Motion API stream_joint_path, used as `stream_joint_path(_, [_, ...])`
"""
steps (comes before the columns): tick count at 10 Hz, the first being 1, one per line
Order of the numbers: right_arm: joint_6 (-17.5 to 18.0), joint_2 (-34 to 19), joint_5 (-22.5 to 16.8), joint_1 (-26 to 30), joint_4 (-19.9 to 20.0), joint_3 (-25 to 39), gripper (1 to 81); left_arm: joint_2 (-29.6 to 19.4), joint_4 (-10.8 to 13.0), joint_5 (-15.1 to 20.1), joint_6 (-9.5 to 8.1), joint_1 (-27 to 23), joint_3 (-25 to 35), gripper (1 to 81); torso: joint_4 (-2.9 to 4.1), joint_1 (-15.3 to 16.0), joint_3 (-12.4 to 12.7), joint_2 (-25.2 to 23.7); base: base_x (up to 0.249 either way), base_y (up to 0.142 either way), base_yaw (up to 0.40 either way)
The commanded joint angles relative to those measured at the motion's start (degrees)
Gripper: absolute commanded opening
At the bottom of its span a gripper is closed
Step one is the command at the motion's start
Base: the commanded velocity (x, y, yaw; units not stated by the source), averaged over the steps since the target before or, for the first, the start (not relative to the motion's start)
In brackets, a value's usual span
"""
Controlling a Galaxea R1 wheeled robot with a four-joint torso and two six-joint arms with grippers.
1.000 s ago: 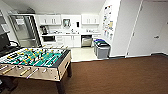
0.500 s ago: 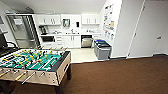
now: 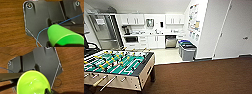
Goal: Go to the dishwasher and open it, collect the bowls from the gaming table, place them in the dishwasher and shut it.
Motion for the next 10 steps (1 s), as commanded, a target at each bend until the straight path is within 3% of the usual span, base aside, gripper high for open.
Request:
stream_joint_path(1, [-0.16,-0.88,-2.96,1.87,-0.53,-0.02,1.0,-0.10,0.64,3.64,0.21,-2.16,-0.19,1.0,0.00,0.00,0.00,0.00,0.172,0.000,0.000])
stream_joint_path(10, [0.02,-0.97,-2.44,1.61,0.01,-0.28,1.0,-0.19,1.34,3.73,0.21,-2.16,-0.19,1.0,0.00,0.00,0.00,0.00,0.171,0.000,0.000])
